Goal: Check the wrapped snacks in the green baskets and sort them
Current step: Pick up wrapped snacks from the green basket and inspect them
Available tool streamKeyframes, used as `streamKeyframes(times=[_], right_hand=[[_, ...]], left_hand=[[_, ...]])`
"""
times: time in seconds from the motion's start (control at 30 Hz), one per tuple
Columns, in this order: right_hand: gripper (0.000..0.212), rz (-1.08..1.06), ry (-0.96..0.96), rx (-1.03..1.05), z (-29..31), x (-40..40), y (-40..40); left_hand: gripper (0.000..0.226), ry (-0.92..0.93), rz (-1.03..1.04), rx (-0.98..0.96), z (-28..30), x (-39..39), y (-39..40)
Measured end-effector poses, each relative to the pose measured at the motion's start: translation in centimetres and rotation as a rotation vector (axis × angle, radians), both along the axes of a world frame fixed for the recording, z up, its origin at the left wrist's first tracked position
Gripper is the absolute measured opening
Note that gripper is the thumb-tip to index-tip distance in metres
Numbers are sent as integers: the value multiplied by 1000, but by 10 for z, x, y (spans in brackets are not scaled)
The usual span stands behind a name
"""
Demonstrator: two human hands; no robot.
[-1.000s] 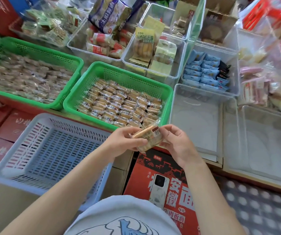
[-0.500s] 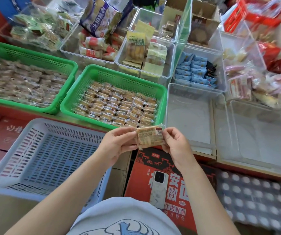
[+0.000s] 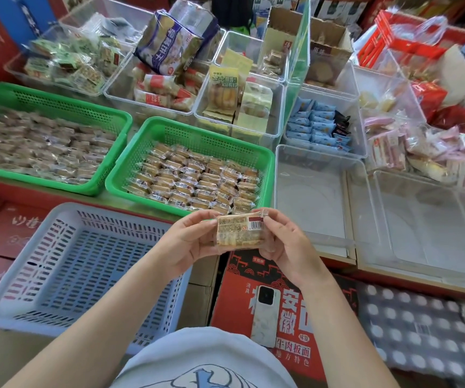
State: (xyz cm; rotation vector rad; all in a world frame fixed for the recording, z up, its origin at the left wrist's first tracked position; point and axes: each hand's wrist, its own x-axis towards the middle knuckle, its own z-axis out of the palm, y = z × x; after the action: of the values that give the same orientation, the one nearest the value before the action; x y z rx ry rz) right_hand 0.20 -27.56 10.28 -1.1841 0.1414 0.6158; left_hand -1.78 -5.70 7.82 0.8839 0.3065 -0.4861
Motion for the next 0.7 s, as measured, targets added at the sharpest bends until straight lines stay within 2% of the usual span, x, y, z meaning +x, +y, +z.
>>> streamKeyframes(times=[0.2, 0.33, 0.43, 0.5, 0.6, 0.7], right_hand=[[8, -58, -20, -42, 5, 0, 12], [14, -25, -27, -57, 13, -2, 16], [16, -80, 7, -76, 14, -2, 21], [15, -158, 72, -42, 12, -1, 23], [14, -262, 187, 72, 10, 1, 24], [17, -309, 229, 107, 9, 0, 26]], left_hand=[[8, 27, 24, 13, 6, -3, 5], [17, 106, 67, -25, 5, -6, 7], [34, 30, 102, 34, 3, -5, 9], [49, -99, 52, 117, 4, -6, 12], [67, -315, -124, 416, 10, -8, 10], [53, -358, -47, 592, 12, -10, 3]])
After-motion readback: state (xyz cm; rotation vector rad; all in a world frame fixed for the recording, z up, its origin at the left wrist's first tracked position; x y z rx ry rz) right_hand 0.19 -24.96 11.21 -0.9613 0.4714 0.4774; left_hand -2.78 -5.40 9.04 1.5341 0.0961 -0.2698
